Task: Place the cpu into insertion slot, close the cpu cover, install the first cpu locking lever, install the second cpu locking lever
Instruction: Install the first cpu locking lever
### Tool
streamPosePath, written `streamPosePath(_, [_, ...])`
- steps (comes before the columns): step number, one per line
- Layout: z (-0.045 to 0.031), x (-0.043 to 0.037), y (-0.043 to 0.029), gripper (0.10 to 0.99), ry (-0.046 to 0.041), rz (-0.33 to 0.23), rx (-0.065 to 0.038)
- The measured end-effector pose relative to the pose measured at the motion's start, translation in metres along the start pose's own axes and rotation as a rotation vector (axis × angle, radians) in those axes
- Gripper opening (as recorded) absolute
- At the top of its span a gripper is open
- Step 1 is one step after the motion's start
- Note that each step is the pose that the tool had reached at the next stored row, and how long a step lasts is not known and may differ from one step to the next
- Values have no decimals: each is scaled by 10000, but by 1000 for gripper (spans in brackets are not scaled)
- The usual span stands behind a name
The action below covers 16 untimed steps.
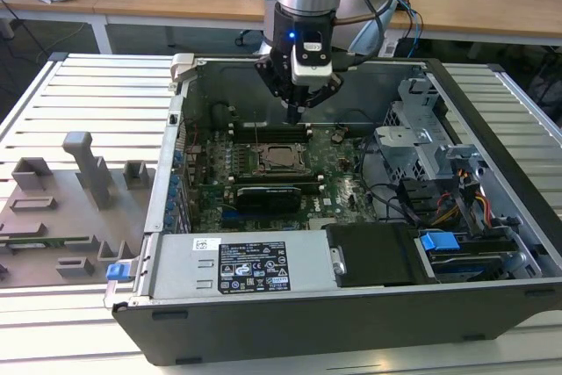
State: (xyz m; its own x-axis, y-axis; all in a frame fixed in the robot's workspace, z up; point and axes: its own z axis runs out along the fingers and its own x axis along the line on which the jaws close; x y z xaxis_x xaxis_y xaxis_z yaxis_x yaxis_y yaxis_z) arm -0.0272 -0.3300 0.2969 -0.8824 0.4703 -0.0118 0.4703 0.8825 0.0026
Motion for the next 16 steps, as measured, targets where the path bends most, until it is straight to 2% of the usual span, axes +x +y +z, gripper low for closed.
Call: streamPosePath(16, [0, 0, 0, 106, 4, -1809, -21])
